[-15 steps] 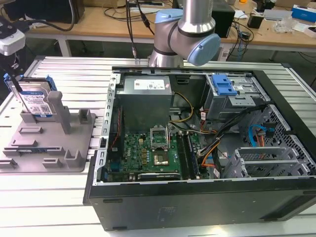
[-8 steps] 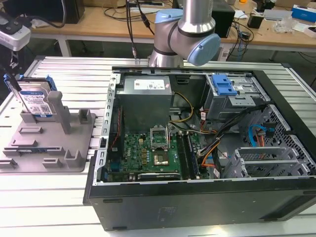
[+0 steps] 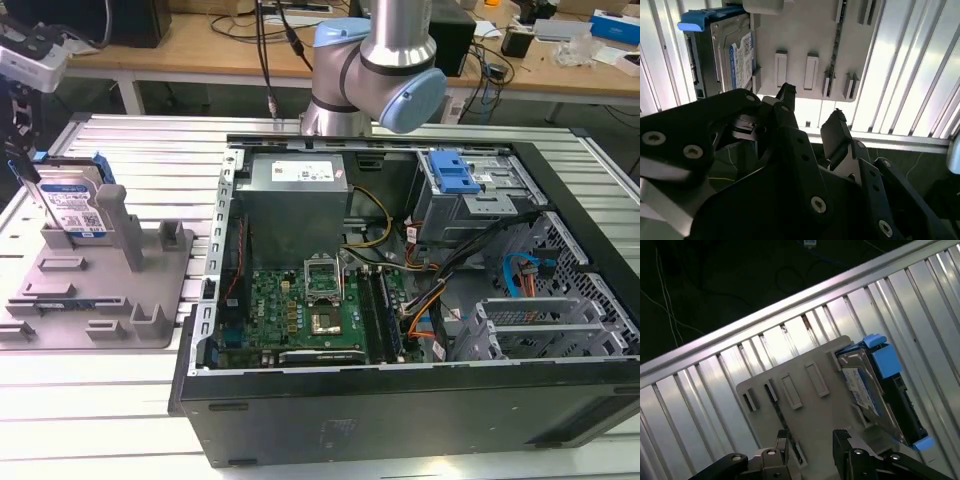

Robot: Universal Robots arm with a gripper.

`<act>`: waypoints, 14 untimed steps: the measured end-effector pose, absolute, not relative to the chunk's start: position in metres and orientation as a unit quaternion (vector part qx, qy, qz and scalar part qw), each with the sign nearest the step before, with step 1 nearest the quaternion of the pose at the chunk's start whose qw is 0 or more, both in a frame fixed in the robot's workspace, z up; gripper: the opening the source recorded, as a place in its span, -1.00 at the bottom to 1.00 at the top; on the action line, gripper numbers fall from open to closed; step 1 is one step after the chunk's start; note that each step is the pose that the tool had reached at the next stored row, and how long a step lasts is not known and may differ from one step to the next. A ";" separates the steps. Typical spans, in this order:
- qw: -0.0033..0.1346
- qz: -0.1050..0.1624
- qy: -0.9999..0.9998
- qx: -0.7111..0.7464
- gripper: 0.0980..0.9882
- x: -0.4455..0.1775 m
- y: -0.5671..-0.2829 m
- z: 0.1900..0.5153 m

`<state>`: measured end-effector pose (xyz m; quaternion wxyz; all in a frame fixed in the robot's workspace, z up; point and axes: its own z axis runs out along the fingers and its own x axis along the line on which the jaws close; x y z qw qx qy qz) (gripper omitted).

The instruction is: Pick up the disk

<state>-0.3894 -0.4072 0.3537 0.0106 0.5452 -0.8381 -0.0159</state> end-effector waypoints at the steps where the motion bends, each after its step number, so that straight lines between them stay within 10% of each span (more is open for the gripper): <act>1: 0.011 -0.016 -0.832 0.555 -0.14 -0.389 -0.407 0.354; 14: 0.012 -0.015 -0.780 0.626 -0.14 -0.384 -0.407 0.354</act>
